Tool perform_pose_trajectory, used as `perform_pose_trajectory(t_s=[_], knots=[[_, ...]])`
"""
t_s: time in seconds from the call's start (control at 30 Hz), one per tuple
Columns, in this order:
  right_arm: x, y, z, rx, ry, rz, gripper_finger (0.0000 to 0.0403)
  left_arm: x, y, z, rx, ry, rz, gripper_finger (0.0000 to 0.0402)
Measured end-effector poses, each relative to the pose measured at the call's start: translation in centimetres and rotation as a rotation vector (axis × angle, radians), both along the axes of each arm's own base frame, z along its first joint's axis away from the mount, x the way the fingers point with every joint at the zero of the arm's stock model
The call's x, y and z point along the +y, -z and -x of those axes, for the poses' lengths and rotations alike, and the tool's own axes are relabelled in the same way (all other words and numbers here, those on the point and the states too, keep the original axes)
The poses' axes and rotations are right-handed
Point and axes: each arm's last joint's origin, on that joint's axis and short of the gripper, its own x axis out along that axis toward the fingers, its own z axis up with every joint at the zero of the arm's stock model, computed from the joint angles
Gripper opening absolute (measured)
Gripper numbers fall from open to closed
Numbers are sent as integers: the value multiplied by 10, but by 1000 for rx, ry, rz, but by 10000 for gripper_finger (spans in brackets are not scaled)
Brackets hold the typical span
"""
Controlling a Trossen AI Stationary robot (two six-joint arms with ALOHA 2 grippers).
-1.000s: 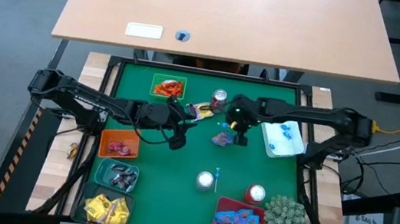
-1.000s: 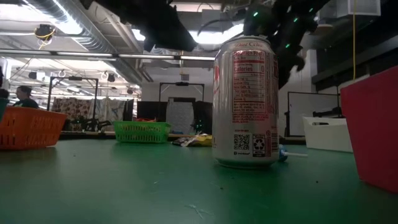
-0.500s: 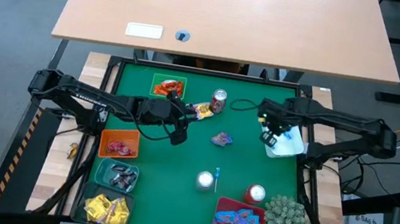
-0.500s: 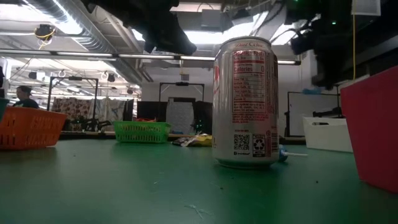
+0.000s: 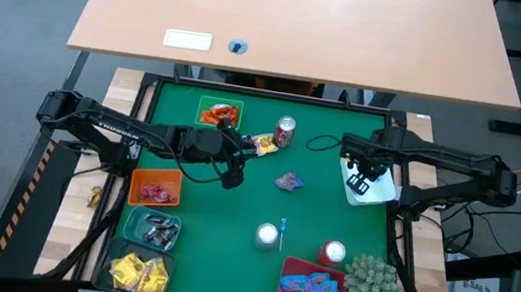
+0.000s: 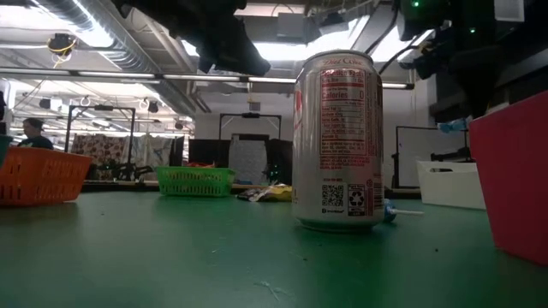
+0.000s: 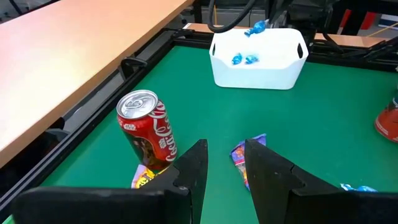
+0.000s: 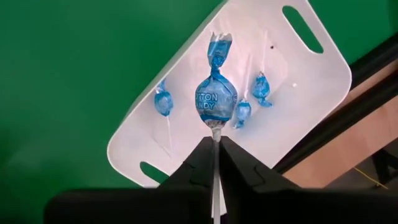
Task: Sort candy
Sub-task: Put the blue lollipop candy into the white bin, then put the brown chocolate into the blue bin
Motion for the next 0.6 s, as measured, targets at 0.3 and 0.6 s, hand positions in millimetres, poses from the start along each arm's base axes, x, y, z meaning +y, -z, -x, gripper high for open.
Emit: perform_pose_trajectory(t_s=[0.3,0.6], knots=[[-1,0,1,21,-18,28,127,0,0,0,1,-7,-4,96],[-2,0,-6,-48,-33,48,177,6,0,0,11,-19,-18,99]])
